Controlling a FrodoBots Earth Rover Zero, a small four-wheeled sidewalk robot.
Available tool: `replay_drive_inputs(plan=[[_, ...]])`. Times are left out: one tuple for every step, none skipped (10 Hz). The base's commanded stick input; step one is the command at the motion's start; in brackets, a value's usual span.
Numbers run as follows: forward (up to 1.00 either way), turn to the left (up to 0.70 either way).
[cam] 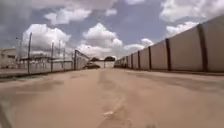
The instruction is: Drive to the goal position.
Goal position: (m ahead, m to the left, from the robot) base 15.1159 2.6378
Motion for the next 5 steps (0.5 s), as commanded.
replay_drive_inputs(plan=[[0.6,0.0],[0.6,0.0],[0.6,0.0],[0.6,0.0],[0.6,0.0]])
